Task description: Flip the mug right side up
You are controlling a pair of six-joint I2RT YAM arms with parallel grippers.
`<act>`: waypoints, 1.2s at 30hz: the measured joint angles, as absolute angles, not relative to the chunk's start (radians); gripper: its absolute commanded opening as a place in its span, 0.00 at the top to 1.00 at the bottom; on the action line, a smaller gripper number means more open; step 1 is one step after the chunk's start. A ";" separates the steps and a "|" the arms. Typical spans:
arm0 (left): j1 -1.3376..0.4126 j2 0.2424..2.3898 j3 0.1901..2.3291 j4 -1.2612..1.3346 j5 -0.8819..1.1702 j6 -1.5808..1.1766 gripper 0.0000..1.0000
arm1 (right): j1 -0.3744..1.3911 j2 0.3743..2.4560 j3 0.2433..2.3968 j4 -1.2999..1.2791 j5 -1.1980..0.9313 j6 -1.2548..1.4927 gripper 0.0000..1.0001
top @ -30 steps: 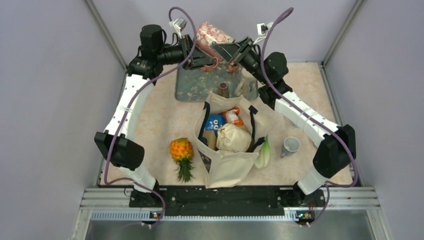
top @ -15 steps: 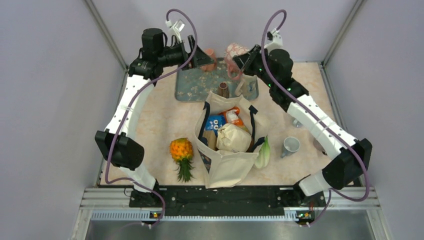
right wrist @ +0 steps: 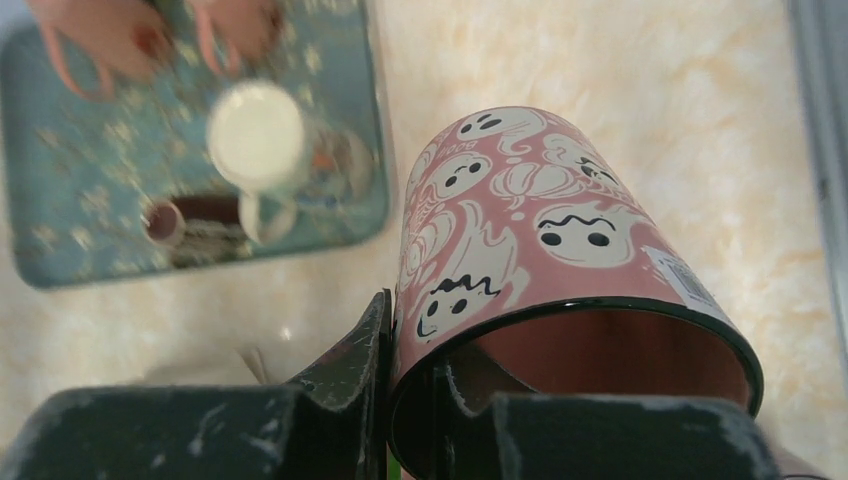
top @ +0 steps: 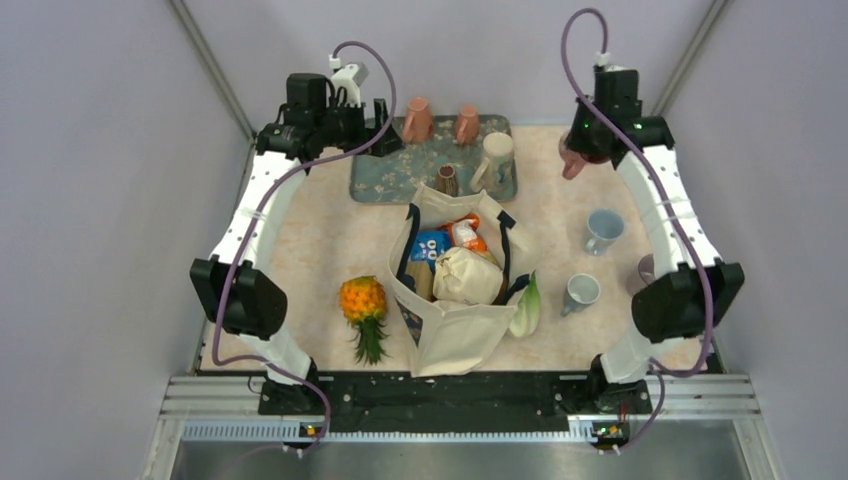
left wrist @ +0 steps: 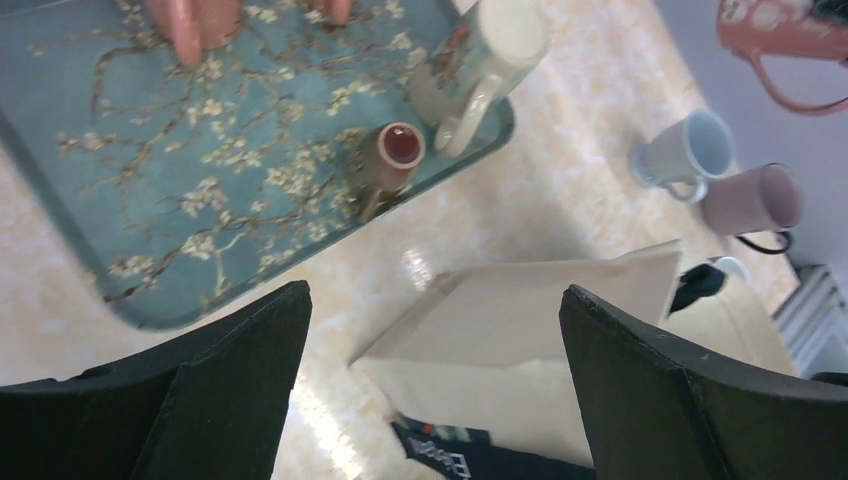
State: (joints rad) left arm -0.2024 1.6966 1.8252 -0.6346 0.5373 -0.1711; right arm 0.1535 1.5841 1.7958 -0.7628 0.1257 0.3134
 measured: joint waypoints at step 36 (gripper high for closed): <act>-0.171 1.697 1.762 -0.720 0.508 -0.023 0.02 | 0.162 2.014 1.722 -0.977 0.058 0.151 0.56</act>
State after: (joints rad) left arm -0.1711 1.6966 1.7622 -0.7204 0.5079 -0.0231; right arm 0.1623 2.0140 1.7218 -0.9768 0.0578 0.1513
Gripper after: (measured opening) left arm 0.978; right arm 0.349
